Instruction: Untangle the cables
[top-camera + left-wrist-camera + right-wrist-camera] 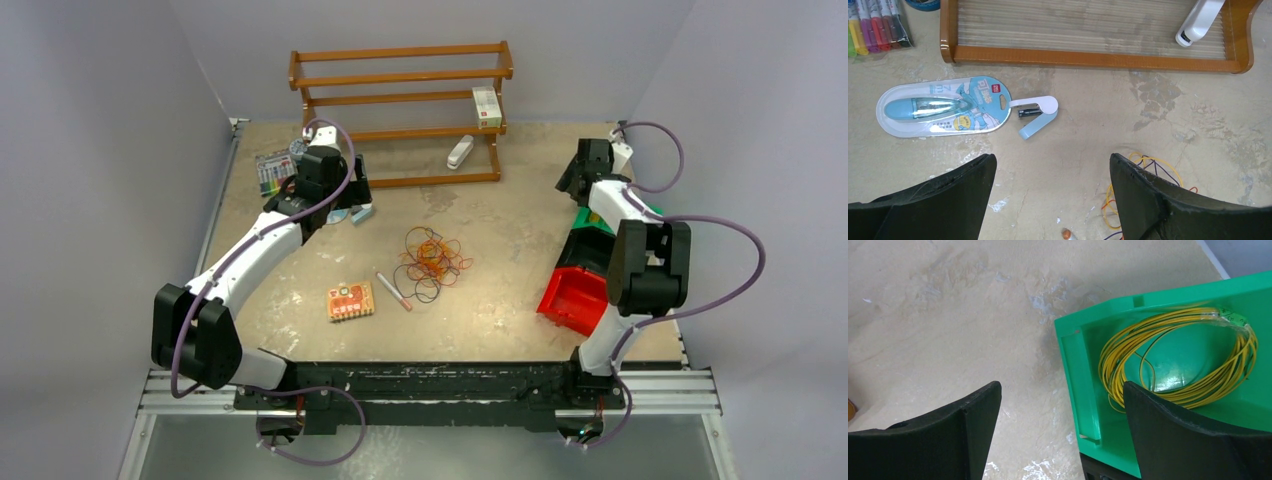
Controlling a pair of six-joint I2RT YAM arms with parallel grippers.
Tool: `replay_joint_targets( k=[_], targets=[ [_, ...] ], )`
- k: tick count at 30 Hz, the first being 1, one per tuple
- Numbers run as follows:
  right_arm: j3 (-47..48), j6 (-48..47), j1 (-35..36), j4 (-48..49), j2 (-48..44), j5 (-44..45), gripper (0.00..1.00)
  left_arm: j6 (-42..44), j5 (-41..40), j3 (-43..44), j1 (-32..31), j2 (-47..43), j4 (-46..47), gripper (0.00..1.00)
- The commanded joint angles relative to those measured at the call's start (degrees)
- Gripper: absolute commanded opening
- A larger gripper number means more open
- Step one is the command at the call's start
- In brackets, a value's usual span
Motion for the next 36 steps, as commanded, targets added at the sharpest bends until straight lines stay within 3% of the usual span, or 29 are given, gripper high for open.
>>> replay_joint_targets(
  k=[1,24,36],
  targets=[
    [2.1,-1.6,-0.8,1.1,0.8,-2.6,0.92,0.9,-0.9,2.5,-0.2,-1.4,1.1,0.83],
    [-0.3,-12.7,-1.2,8.4,3.5,-22.6,0.91,0.7,-0.2,2.5,-0.1,-0.8,1.5,0.83],
    [-0.7,-17.6,5.8,7.8,3.3,-27.5,0.91,0.5,0.2,2.4,-0.1,-0.6,1.7,0.83]
  ],
)
